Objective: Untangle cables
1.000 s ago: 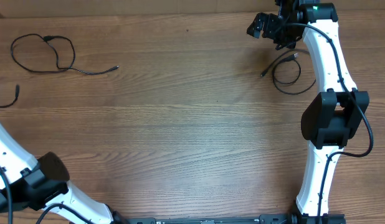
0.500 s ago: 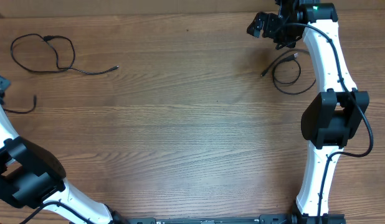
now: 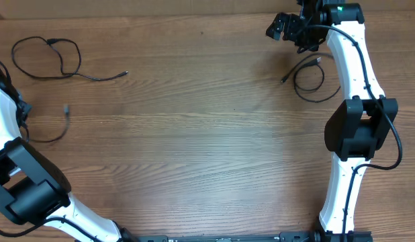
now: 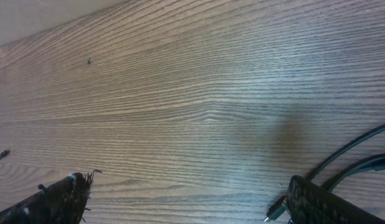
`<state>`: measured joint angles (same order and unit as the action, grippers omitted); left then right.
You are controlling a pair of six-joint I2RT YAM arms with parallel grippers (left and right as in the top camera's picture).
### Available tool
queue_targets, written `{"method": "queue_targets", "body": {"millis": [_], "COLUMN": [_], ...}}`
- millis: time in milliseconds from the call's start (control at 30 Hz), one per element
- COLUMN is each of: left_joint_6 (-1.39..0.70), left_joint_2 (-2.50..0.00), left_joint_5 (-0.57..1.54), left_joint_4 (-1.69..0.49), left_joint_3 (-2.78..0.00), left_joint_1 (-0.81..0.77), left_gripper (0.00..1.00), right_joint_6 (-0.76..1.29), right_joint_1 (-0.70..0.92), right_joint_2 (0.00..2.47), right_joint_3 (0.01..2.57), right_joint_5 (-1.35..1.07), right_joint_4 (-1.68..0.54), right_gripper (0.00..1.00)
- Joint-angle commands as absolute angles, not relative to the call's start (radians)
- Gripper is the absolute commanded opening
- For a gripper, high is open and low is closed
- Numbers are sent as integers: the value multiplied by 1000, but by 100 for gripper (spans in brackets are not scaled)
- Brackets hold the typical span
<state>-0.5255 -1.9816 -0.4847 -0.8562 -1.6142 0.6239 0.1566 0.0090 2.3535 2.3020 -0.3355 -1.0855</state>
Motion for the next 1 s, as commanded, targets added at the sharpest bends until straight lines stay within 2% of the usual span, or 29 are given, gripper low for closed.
{"method": "queue_targets", "body": {"millis": [0,33,167,233,267,300,400,600,800,967], "left_joint_6": [-546,-546,-516,-496,-478,-464,-397,-380,-308,-303], "left_joint_2": [-1975,-1975,-1974,-1974,-1974,-1974,-1974,-1974,-1974,-1974], "left_joint_5": [-590,-619,-567,-499,-422,-359,-96,253,274,147], "left_joint_4": [-812,-786,-783,-801,-817,-828,-858,-852,-801,-741], "left_joint_3": [-1600,-1603,-1642,-1677,-1709,-1732,-1815,-1929,-1994,-1998], "left_joint_1": [636,638,637,632,627,623,603,511,335,210], "left_gripper": [23,42,66,83,97,100,100,100,100,100], "right_joint_6": [152,152,152,152,158,167,222,243,434,476], "right_joint_1": [11,11,11,11,11,9,-6,-39,-90,-94], "right_joint_2": [2323,2323,2323,2323,2323,2323,2323,2323,2323,2323], "right_joint_3": [2317,2317,2317,2317,2317,2317,2317,2317,2317,2292], "right_joint_5": [-337,-337,-337,-337,-337,-337,-329,-215,-19,84], "right_joint_4": [-1081,-1082,-1081,-1081,-1081,-1079,-1075,-1098,-1168,-1226], "right_gripper": [100,100,100,100,100,100,100,100,100,100]}}
